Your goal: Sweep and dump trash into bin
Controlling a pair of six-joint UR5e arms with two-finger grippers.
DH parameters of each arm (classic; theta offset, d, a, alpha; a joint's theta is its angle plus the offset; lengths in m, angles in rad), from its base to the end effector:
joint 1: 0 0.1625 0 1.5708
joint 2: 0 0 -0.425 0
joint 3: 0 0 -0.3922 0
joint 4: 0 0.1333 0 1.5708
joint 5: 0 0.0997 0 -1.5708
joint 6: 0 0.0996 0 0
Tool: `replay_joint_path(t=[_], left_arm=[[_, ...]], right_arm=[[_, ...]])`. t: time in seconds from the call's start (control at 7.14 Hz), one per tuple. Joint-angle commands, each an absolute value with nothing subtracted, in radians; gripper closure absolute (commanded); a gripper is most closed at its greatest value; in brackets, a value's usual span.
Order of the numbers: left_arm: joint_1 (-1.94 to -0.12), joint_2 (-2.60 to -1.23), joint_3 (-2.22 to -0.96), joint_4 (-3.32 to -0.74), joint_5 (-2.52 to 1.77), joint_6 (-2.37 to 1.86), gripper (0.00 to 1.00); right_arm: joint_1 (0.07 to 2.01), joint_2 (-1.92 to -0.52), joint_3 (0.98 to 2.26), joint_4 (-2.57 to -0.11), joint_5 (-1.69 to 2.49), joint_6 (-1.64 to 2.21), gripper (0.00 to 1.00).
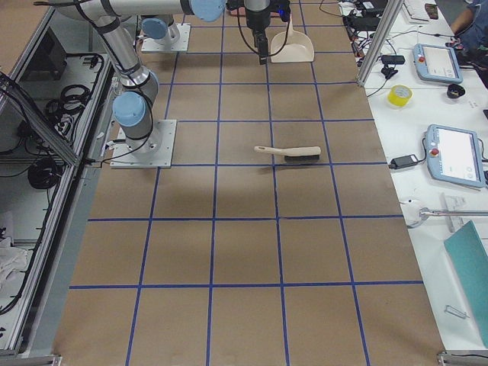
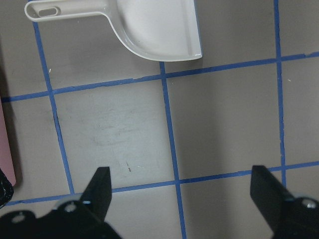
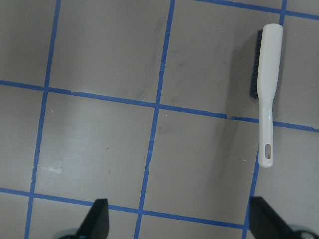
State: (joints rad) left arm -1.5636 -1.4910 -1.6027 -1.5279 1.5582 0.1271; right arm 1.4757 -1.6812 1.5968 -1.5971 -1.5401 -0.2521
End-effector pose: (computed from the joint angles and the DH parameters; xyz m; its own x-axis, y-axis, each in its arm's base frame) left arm -0.1312 -0.4671 0.5148 -0.9927 0.1202 0.0009 0.1196 0.9886 -0.0915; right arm 0.0926 -0.4650 0.5300 -0.9874 -0.1581 -0.0020 -0.1569 0.9809 -0.1146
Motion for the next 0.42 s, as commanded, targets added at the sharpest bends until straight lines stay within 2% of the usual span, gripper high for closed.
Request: replay_joint_path(t=[0.0,0.28], left_arm=[[-1.555,-1.491,-1.604,-1.528,1.557,0.126,0.0],[-1.554,-1.493,-1.598,-1.528,1.557,0.126,0.0]], right_arm=[[1.476,-1.681,1.597,-1.597,-1.54,-0.252,0.0],[1.477,-1.681,1.597,-1.597,-1.54,-0.252,0.0]])
